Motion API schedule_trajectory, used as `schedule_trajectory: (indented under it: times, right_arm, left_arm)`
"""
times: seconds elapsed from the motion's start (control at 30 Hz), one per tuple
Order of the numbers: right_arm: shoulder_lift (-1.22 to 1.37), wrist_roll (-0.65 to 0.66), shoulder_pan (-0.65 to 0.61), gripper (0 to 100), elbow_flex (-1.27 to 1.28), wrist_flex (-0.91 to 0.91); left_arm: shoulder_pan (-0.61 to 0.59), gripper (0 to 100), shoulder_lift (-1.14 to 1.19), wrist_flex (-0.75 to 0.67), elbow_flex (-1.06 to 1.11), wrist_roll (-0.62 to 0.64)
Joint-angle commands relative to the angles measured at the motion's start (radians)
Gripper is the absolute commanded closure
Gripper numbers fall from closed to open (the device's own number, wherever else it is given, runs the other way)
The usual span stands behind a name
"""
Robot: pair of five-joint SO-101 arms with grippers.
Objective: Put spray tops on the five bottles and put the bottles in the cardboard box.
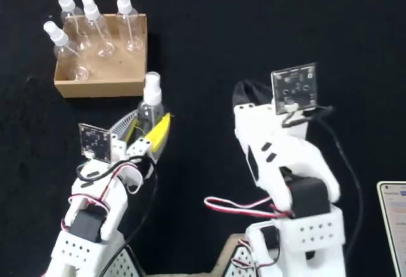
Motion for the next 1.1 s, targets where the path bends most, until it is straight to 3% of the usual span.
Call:
schedule_trajectory:
  times: [0.0, 0.17, 0.4, 0.8, 1.07]
  right_arm:
    - [-0.022, 0.002, 0.015, 98.6, 0.189, -0.233]
    - [-0.022, 0.002, 0.014, 98.6, 0.41, -0.459]
    - [-0.022, 0.002, -0.015, 98.6, 0.487, -0.48]
    - [-0.022, 0.002, -0.083, 98.6, 0.541, -0.482]
    - [-0.022, 0.003, -0.083, 98.6, 0.544, -0.482]
  left_arm:
    - [-0.082, 93, -0.018, -0.146, 0.021, 0.009]
    - [-0.22, 94, -0.014, -0.376, 0.021, 0.015]
    - [-0.223, 94, -0.011, -0.586, 0.021, 0.015]
    - [-0.223, 94, -0.011, -0.776, 0.018, 0.009]
    - [-0.223, 94, -0.006, -0.786, -0.033, 0.009]
